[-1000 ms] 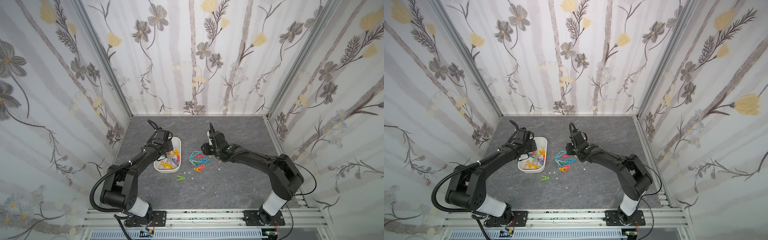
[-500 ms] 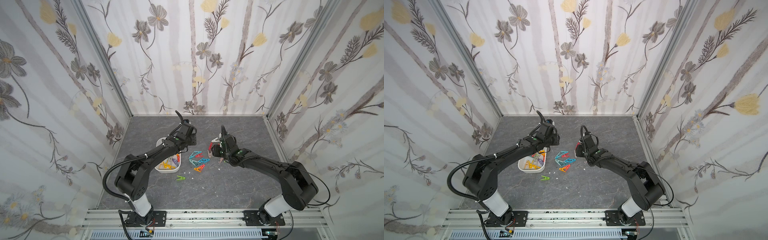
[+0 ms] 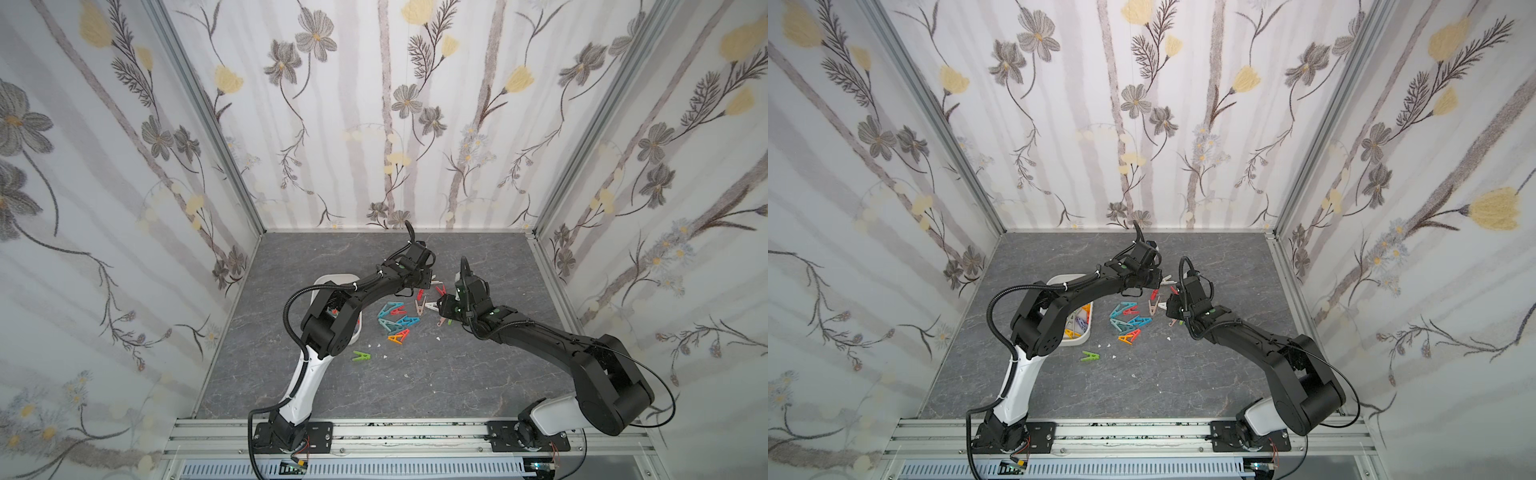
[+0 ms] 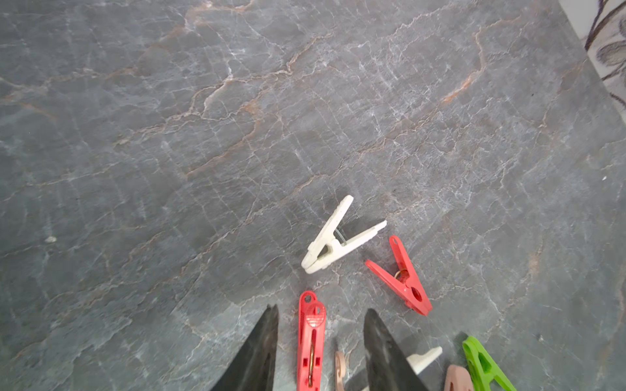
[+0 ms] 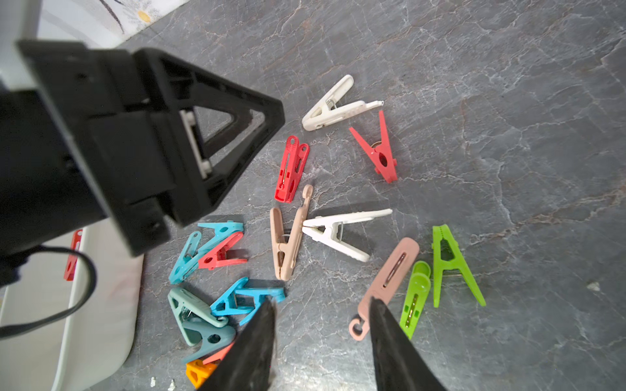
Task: Put the clothespins into the storage box
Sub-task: Pick up the clothespin from the center of the board.
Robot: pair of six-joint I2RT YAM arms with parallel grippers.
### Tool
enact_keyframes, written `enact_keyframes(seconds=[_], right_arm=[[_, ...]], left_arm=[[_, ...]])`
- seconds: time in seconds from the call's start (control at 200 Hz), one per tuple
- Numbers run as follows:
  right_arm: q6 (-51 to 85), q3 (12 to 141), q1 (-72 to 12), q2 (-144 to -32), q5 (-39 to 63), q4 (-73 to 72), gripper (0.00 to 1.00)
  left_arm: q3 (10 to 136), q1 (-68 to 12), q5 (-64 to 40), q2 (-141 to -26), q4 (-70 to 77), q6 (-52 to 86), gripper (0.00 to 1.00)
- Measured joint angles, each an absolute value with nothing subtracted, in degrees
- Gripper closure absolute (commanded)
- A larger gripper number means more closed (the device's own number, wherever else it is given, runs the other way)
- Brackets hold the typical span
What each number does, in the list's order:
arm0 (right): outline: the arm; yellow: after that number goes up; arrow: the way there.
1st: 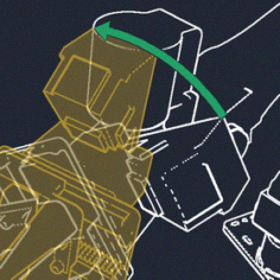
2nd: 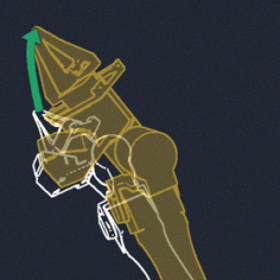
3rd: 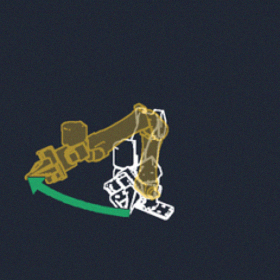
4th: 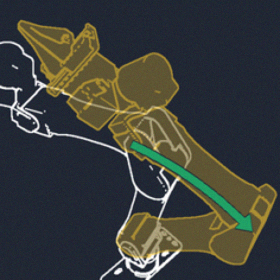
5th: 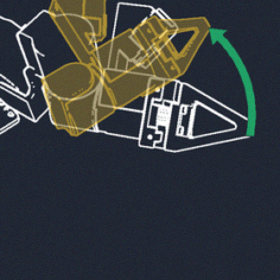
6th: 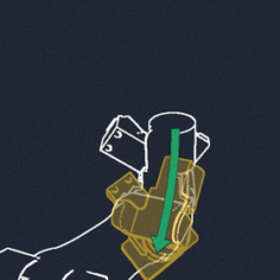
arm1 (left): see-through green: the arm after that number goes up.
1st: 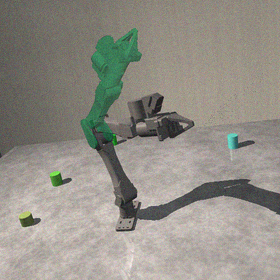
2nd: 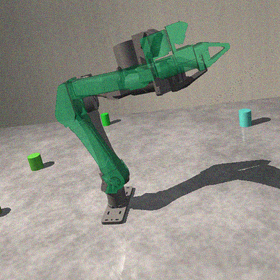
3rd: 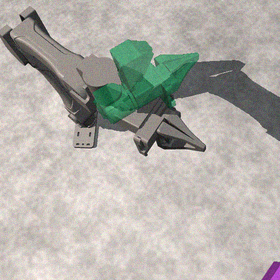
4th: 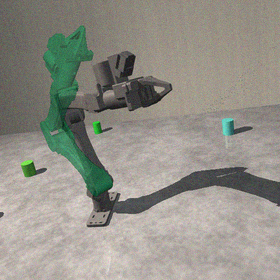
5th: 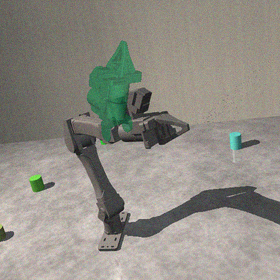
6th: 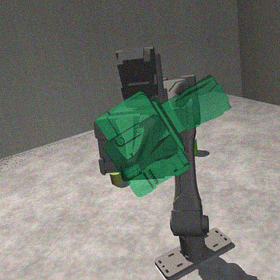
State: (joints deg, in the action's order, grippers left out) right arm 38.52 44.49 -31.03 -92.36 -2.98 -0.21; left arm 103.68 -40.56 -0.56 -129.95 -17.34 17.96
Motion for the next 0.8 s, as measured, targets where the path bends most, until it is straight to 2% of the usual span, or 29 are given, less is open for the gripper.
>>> enact_keyframes(seconds=[0.45, 0.63, 0.799], right_arm=[[38.6, 43.7, -30.6, -92.1, -3.2, -0.6, 0.53], [38.8, 43.7, -30.6, -92.1, -3.2, -0.6, 0.53], [38.8, 43.7, -30.6, -92.1, -3.2, -0.6, 0.53]], left_arm=[[107.0, -41.8, 2.7, -135.9, -21.7, 15.8, 0.63], [107.0, -42.1, 2.9, -136.1, -21.7, 15.4, 0.78], [107.2, -42.0, 2.9, -136.1, -21.7, 15.4, 0.87]])
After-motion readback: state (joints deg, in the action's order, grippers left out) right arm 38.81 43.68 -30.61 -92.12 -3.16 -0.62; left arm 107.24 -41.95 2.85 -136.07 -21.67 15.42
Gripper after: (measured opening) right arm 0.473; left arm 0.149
